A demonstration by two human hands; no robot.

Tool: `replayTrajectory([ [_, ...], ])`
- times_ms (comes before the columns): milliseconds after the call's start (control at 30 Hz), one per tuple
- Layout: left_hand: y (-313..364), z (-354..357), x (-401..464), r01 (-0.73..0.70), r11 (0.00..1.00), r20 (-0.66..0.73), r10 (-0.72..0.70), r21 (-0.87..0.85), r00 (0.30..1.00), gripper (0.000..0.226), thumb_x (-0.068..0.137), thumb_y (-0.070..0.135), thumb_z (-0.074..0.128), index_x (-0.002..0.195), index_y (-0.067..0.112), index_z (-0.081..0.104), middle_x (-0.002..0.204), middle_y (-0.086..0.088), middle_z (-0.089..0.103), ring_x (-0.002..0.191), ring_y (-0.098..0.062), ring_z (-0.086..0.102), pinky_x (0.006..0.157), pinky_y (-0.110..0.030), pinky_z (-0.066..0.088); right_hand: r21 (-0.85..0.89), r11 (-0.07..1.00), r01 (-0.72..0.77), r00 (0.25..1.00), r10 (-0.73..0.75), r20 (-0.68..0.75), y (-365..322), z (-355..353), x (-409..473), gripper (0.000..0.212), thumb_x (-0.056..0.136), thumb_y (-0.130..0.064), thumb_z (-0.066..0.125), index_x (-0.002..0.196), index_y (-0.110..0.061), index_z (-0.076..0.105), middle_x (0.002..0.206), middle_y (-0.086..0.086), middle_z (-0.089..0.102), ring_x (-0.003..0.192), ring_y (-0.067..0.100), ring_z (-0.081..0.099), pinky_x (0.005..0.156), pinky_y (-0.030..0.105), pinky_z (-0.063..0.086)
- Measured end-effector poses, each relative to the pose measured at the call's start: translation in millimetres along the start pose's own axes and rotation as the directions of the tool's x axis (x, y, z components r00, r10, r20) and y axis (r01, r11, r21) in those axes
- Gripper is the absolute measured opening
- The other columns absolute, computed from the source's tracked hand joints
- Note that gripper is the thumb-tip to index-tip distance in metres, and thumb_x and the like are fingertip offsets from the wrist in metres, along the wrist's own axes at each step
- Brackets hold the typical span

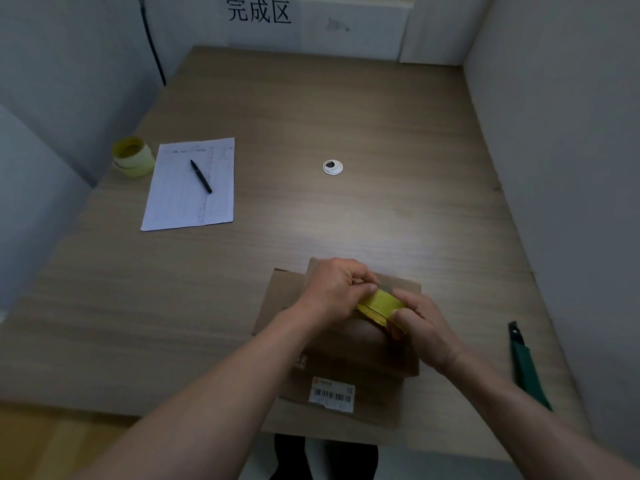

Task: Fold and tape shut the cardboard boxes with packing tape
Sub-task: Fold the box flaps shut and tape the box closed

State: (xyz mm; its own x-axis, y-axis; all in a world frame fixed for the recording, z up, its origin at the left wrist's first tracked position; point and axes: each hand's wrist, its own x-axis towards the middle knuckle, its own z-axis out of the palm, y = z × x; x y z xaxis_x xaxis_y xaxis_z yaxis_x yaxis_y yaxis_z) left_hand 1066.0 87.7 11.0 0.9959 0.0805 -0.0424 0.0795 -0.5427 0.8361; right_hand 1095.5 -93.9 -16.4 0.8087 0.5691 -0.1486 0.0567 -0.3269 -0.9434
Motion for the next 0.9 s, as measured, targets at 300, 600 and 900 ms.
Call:
replayTrajectory([
  [300, -7.4, 10.6, -13.5, -0.105, 0.994, -0.144, 0.107, 0.017, 0.984, 0.007, 0.092, 0.008, 0.056, 0.088, 0.008, 0.062, 0.092, -0.005, 0.059, 0.085, -0.019, 0.056, 0.077, -0.039, 0.049, 0.027, 0.998, 0.048, 0.999, -0.047, -0.019, -7.2, -0.6, 3.4, 0.040, 0.071, -0.035, 0.050, 0.077, 0.004, 0.060, 0.064, 0.005, 0.050, 0.058, 0.012, 0.047, 0.052, 0.027, 0.037],
  [600, -11.4, 10.3, -13.8, 0.237, 0.958, -0.017, -0.243, -0.164, 0.970, 0.028, 0.096, 0.020, 0.058, 0.123, 0.015, 0.066, 0.120, -0.001, 0.064, 0.113, -0.015, 0.057, 0.100, -0.036, 0.048, 0.024, 0.999, 0.044, 0.999, -0.044, 0.012, -0.4, -1.0, -2.2, 0.038, 0.071, -0.039, 0.050, 0.076, -0.003, 0.061, 0.064, 0.001, 0.054, 0.060, 0.017, 0.049, 0.054, 0.035, 0.037],
  [900, -1.2, 3.4, -10.0, 0.225, 0.957, 0.013, -0.227, -0.184, 0.974, 0.011, 0.092, 0.019, 0.064, 0.085, 0.025, 0.070, 0.088, 0.003, 0.068, 0.089, -0.017, 0.063, 0.079, -0.035, 0.054, 0.003, 0.998, 0.060, 0.997, -0.060, 0.054, -0.6, -1.6, -3.5, 0.037, 0.072, -0.040, 0.049, 0.073, -0.005, 0.060, 0.064, 0.006, 0.053, 0.061, 0.022, 0.049, 0.055, 0.039, 0.038],
])
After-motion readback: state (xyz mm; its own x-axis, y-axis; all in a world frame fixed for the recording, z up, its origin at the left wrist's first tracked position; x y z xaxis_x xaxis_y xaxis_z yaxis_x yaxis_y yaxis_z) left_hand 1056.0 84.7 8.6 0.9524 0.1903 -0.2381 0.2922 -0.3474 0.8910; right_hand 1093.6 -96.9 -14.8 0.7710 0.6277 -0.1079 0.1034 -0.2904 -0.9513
